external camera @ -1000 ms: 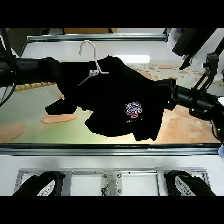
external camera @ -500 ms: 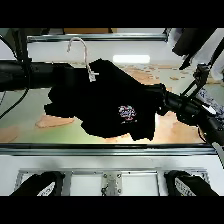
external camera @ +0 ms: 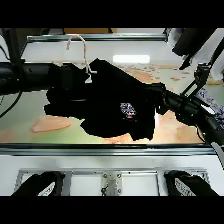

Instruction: Fold the clothes and pants, and hang the long-sleeved shirts on hangers.

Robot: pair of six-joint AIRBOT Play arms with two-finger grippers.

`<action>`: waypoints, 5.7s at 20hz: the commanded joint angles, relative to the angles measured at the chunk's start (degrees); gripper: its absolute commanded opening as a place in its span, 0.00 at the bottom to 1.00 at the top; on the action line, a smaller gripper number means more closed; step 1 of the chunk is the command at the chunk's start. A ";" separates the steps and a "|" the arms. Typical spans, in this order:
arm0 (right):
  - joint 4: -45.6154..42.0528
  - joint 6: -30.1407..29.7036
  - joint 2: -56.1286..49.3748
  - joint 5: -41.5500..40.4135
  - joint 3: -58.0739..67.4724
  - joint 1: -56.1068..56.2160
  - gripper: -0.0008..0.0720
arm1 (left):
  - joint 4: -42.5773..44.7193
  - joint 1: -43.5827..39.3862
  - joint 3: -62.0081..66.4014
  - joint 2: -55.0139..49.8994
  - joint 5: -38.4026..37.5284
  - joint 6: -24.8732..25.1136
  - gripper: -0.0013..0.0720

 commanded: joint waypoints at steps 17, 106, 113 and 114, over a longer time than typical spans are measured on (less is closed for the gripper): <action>-2.54 3.87 9.20 -14.86 15.37 -24.00 0.04 | -0.44 12.55 0.04 8.02 1.73 -0.59 0.04; -53.68 29.64 0.96 -16.79 19.43 18.95 0.54 | -4.79 4.70 -17.88 -1.18 15.91 5.29 0.04; -53.51 29.62 0.07 -16.68 19.43 19.50 0.06 | -4.79 4.70 -17.86 -1.18 15.93 5.27 0.04; -53.53 29.62 0.07 -16.68 19.43 19.50 0.06 | -4.79 4.72 -17.86 -1.18 15.93 5.27 0.04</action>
